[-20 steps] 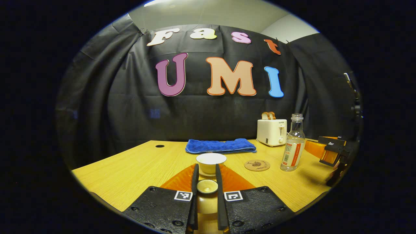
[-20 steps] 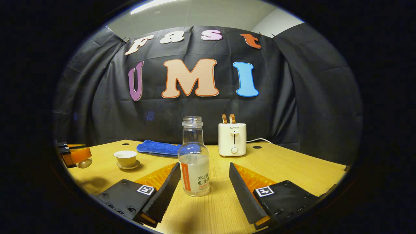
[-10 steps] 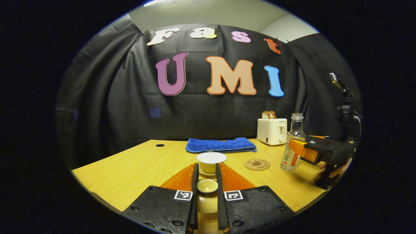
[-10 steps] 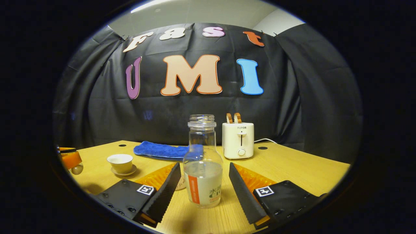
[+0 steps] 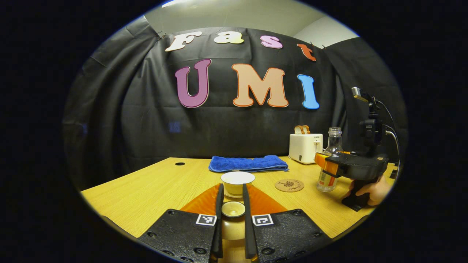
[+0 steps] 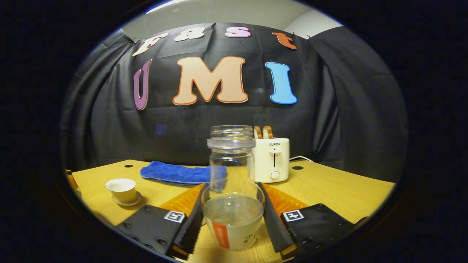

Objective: Open the teacup lid with one hand, grasp the water bottle and pour water into the teacup with the other hand; after pouring, place the water bottle on the coaster and then close the teacup lid.

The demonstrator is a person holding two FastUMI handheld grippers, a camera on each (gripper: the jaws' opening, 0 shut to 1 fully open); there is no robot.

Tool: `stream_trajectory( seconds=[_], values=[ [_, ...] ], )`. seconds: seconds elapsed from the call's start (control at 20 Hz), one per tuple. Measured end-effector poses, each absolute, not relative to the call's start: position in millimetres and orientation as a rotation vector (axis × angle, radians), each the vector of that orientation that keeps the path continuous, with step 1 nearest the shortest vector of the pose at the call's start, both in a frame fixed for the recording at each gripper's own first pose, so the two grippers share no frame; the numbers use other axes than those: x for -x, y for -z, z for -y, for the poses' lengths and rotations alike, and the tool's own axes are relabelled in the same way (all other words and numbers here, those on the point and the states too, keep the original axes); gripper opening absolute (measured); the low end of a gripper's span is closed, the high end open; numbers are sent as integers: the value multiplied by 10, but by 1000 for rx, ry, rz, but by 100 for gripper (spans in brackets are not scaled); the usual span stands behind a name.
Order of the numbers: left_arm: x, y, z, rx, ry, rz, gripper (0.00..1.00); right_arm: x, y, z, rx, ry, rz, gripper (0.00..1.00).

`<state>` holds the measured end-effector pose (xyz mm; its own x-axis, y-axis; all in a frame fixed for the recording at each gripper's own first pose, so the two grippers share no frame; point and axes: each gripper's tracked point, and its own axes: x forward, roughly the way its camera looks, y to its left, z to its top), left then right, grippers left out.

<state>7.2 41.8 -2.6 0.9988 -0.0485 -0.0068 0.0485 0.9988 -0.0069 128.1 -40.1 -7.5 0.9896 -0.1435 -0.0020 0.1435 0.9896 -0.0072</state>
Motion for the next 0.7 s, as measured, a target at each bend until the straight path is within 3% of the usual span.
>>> stream_trajectory(
  seconds=[0.3,0.7],
  values=[
    [-66,21,-423,7,49,-6,21,-1261,79,380,8,140,-3,73],
    [-73,17,-366,4,92,-4,20,-1239,76,248,22,105,-5,73]
  ],
)
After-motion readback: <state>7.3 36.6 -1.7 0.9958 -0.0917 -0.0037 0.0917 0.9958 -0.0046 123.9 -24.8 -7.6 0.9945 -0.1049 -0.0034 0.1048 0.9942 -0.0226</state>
